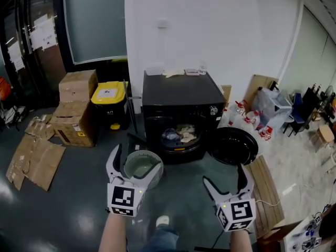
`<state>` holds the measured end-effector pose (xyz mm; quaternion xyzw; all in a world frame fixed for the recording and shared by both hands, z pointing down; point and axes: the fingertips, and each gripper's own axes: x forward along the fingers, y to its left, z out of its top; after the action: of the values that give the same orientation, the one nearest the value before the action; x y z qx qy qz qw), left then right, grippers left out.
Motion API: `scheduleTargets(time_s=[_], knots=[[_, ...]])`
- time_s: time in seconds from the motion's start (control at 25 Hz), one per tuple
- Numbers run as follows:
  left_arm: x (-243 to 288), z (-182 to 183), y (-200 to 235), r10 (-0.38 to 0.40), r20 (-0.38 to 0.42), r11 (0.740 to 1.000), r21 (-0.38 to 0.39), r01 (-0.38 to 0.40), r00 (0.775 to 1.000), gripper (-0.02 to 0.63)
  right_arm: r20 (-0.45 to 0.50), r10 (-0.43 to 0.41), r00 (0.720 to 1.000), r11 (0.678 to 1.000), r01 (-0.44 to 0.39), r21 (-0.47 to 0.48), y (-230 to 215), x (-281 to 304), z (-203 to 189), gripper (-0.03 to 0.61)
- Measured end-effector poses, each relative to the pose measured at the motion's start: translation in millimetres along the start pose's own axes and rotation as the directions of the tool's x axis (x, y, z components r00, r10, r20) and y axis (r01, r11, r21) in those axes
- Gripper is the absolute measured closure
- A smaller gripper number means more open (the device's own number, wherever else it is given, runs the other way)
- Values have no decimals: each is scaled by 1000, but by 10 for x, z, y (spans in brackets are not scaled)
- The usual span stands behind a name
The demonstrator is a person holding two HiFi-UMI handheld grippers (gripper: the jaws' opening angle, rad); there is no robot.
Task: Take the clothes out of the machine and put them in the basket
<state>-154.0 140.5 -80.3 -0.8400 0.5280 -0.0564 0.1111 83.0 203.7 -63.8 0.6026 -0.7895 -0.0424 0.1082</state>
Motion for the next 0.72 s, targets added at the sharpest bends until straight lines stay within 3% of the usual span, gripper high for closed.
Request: scheduleTargets(time_s=[0.4,0.72], knots=[[1109,-374,536,-36,-44,999,-33,35,998,75,9,-72,997,997,72,19,-343,1162,80,87],[1627,-646,705,-64,-64,995,-81,58,996,75,-27,-92,995,992,94,79,-503,1565,-79,87]])
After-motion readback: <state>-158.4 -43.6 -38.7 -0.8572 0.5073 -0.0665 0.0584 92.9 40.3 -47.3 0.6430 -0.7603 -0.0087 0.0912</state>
